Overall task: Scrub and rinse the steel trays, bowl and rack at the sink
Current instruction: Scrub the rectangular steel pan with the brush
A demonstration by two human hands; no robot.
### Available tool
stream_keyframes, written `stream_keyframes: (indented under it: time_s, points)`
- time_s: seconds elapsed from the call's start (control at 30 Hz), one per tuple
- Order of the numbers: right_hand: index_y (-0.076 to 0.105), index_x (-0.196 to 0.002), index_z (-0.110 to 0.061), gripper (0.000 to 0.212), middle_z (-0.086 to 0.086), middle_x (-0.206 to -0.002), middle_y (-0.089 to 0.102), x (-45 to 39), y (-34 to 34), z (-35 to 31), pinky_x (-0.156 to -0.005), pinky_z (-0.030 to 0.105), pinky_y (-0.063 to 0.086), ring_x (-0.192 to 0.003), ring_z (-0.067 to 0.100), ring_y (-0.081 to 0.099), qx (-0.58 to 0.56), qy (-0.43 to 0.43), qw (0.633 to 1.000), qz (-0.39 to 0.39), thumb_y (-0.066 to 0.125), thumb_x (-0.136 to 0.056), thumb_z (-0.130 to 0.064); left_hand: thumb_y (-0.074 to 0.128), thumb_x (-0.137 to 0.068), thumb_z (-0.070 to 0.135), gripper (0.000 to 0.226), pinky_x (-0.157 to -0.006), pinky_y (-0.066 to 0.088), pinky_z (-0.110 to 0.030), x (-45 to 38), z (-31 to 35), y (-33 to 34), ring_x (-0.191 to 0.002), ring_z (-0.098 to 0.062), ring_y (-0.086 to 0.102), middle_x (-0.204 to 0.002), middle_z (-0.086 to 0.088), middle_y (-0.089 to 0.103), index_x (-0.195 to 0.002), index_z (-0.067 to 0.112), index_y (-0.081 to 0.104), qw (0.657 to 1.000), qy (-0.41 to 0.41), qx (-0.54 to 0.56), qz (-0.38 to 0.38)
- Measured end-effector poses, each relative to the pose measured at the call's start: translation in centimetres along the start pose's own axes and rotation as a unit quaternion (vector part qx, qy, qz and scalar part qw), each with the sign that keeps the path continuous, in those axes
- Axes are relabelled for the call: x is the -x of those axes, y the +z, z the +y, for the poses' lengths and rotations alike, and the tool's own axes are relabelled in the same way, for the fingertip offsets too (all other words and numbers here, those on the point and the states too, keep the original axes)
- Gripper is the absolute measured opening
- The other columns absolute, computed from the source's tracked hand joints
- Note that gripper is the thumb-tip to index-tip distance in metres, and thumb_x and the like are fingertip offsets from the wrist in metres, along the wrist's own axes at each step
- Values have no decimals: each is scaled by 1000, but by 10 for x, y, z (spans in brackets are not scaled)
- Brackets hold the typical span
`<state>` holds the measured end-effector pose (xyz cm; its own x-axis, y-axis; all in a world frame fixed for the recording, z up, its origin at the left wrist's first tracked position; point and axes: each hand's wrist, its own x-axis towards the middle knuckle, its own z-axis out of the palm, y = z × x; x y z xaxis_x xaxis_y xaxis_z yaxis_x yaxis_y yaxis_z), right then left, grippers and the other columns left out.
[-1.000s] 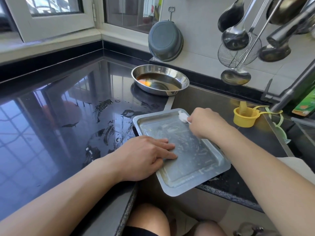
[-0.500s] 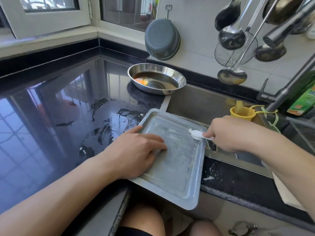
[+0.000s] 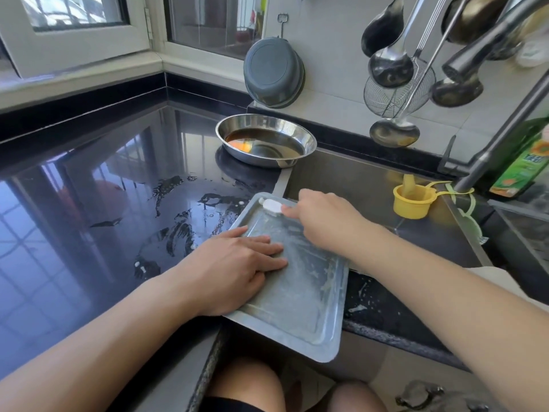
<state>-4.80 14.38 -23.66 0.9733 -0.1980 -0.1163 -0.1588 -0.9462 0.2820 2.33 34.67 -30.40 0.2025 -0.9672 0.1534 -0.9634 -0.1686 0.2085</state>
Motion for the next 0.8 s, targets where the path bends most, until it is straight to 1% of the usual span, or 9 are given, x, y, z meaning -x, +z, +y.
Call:
stream_keyframes:
  time_s: [0.13,0.2,0.3,0.4,0.47,0.53,0.57,0.63,0.8]
  points:
    - [48,-147,-44,53,-5,-92,42,28,7,40,-60,36,42,-81,23,56,11,48,998,-40,51,-103,-16,25,-96,36,60,-129,15,-38,-2,3,-1,-152,1,30,-161,24,38,-148,48,50,999,-29,10,-25]
    - [56,-142,-41,53,-7,-96,49,44,5,59,-67,37,51,-87,25,61,21,84,993,-86,52,-99,-10,23,-94,36,62,-129,15,-38,-3,2,0,-152,1,29,-161,24,37,-148,49,50,999,-28,19,-21]
    - [53,-142,-47,61,-6,-110,60,57,1,69,-81,37,56,-97,23,65,-12,96,985,-144,44,-99,-5,29,-94,32,59,-128,19,-38,-3,-1,0,-150,0,33,-159,25,41,-146,46,55,999,-21,37,-4]
    - [53,-142,-49,50,-12,-95,45,42,6,63,-85,39,54,-101,26,61,-71,69,988,-114,47,-104,-17,37,-93,24,55,-118,39,-36,-1,-1,0,-140,-5,49,-144,21,60,-137,38,67,998,9,36,40]
    - [52,-142,-51,46,-5,-107,51,21,10,49,-85,35,49,-110,30,59,-103,63,989,-91,47,-105,-23,36,-90,26,55,-108,49,-34,-2,0,0,-132,-8,56,-136,19,66,-131,35,71,998,23,27,60]
    - [52,-142,-50,45,4,-134,55,0,8,27,-89,34,47,-121,34,56,-126,64,988,-59,47,-105,-23,36,-90,26,55,-109,48,-30,-1,1,0,-133,-8,56,-137,20,65,-131,35,71,997,20,37,60]
    - [52,-142,-49,45,6,-140,53,-9,6,16,-92,35,48,-123,34,56,-139,64,987,-45,47,-105,-23,37,-90,26,55,-111,45,-26,1,1,0,-133,-7,55,-137,21,65,-131,36,71,997,20,41,63]
    - [52,-143,-47,47,7,-139,54,-19,5,-1,-94,38,51,-118,35,59,-156,62,985,-29,47,-105,-20,34,-90,29,56,-110,41,-22,2,1,1,-134,-4,52,-138,23,63,-132,37,70,996,18,44,71]
    - [58,-137,-48,44,5,-132,58,0,2,1,-96,39,51,-113,29,59,-197,16,977,-76,49,-104,-19,34,-93,31,57,-115,44,-32,0,3,-3,-144,-3,44,-152,23,52,-139,42,64,998,-8,44,40]
